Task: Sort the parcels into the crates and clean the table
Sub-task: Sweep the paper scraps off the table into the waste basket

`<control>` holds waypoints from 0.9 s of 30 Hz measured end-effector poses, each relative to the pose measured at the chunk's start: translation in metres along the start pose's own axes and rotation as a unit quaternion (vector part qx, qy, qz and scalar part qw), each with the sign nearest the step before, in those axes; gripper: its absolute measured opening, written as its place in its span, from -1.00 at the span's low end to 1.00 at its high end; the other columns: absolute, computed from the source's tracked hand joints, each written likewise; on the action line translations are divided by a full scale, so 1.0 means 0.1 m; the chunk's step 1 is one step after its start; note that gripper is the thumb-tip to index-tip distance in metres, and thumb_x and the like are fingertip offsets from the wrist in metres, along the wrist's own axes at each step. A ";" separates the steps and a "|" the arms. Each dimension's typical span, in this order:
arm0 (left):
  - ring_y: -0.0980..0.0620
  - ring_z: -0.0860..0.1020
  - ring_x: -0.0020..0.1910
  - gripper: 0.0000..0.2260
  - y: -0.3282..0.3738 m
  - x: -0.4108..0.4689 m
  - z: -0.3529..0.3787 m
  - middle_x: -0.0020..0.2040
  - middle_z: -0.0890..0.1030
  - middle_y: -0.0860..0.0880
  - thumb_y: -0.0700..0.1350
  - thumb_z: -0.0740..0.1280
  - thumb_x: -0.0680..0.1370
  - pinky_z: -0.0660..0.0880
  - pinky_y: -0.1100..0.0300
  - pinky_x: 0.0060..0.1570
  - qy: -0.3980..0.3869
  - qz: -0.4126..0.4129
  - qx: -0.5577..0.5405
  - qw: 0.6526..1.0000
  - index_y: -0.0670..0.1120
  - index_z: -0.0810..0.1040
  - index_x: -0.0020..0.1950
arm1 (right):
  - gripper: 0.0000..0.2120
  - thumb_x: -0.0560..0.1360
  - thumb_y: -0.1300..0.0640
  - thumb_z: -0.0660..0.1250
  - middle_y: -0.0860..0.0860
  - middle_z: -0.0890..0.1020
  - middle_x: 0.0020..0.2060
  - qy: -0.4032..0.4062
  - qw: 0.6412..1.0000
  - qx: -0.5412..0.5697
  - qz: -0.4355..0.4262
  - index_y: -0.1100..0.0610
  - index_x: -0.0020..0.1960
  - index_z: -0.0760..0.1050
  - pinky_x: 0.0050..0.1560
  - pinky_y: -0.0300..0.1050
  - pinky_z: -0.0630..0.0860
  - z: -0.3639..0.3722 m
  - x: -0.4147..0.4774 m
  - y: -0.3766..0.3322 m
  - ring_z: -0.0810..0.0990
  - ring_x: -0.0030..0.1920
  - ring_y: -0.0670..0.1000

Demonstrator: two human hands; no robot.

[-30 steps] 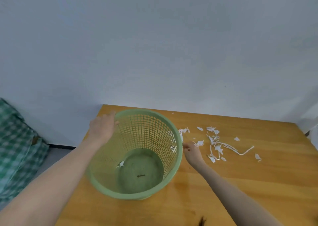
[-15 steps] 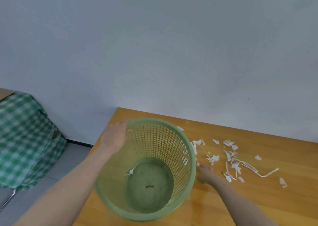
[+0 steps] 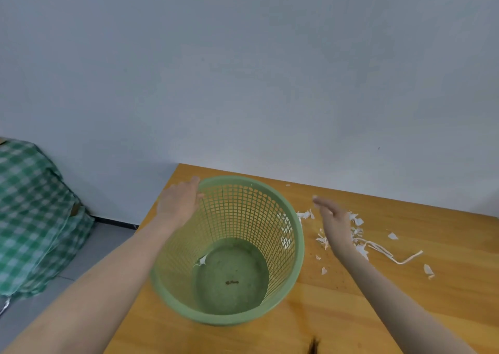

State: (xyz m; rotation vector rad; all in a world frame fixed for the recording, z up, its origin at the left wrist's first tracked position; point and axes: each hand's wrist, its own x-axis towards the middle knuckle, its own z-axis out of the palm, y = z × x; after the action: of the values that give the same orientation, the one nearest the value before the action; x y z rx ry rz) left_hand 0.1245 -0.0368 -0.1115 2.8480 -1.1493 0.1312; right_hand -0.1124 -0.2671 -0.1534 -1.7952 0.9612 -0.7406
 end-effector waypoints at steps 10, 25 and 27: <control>-0.07 0.43 -0.32 -0.75 0.01 -0.03 -0.02 -0.31 0.44 -0.01 0.02 0.19 0.61 0.36 0.11 -0.37 0.002 0.003 -0.025 1.000 -0.15 0.38 0.14 | -0.63 0.34 0.22 0.14 -0.04 0.71 -0.16 -0.240 0.958 0.124 -0.098 0.08 0.01 0.64 0.10 -0.48 0.40 0.13 -0.18 -0.78 0.60 0.08 -0.17; -0.18 0.57 -0.04 -0.68 -0.13 0.20 0.01 -0.03 0.59 -0.16 0.04 0.21 0.61 0.47 0.06 -0.16 -0.047 -0.017 -0.042 0.998 -0.12 0.37 0.27 | -0.69 0.55 0.32 0.16 -0.04 0.62 0.11 -0.131 0.979 0.149 -0.047 0.05 0.06 0.61 0.11 -0.31 0.44 0.30 -0.04 -0.45 0.53 0.13 -0.14; -0.21 0.55 0.05 -0.67 -0.18 0.26 -0.02 0.06 0.58 -0.20 0.03 0.21 0.61 0.44 0.04 -0.11 -0.036 -0.030 -0.038 0.998 -0.12 0.37 0.29 | -0.68 0.57 0.31 0.11 0.01 0.60 0.12 -0.084 0.994 0.070 0.005 0.09 0.15 0.57 0.04 -0.24 0.45 0.31 0.05 -0.23 0.52 0.04 -0.09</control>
State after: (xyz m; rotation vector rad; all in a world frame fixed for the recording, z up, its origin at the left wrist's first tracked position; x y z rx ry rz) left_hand 0.1562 -0.0416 -0.1070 2.8387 -1.0548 -0.0189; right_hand -0.0777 -0.2517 -0.1434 -1.6988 0.7875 -0.6242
